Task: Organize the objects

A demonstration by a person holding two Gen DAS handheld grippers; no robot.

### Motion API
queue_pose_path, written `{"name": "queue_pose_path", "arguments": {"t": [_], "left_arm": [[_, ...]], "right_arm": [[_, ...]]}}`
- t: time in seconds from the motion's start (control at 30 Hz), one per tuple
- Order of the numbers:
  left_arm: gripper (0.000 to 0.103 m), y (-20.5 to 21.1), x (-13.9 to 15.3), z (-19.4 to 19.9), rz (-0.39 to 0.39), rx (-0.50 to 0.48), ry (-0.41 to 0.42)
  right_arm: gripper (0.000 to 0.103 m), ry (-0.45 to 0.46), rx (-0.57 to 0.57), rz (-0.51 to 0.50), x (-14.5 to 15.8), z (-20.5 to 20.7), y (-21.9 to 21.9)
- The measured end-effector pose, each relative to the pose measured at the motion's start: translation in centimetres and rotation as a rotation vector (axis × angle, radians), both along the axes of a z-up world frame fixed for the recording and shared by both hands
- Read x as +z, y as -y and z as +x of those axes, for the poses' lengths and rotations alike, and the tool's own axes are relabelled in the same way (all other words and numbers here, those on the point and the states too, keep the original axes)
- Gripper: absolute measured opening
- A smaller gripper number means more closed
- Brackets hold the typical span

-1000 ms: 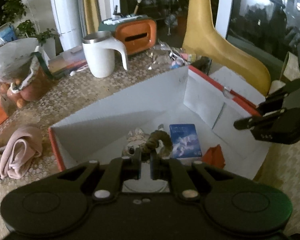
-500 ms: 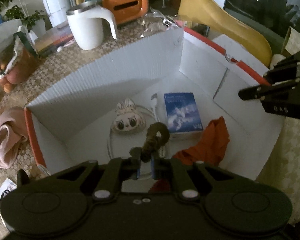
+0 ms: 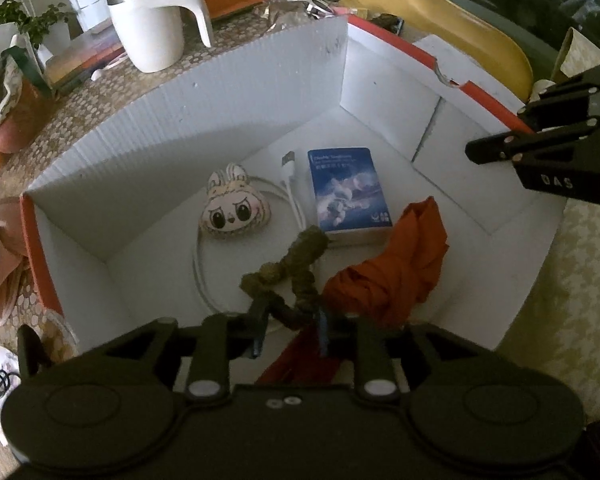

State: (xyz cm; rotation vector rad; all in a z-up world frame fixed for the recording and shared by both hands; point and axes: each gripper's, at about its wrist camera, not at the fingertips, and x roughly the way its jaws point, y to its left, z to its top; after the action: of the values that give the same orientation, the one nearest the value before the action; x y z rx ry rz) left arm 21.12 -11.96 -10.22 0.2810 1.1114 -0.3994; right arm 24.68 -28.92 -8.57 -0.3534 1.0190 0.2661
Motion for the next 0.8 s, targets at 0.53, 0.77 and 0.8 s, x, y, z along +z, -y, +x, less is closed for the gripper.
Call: {"name": "queue_pose_path", "arguments": {"t": [0.53,0.77,0.8], "left_arm": [[0.056,-2.3,3.0,-1.6,-0.091,0.038,0.069],[0.063,-3.4,4.7,-2.6,-0.123,0.055,0.125],[0.063,-3.6,4.9,-2.7,-0.128,0.059,0.130]], "right_arm": [[0.011,0.002,0.001,-0.004,0.0,0.0,0.2],[0.011,0.002,0.001,-0.005,0.0,0.0,0.2],[0.011,0.003,0.001,-0.005,0.0,0.0,0.2]]}}
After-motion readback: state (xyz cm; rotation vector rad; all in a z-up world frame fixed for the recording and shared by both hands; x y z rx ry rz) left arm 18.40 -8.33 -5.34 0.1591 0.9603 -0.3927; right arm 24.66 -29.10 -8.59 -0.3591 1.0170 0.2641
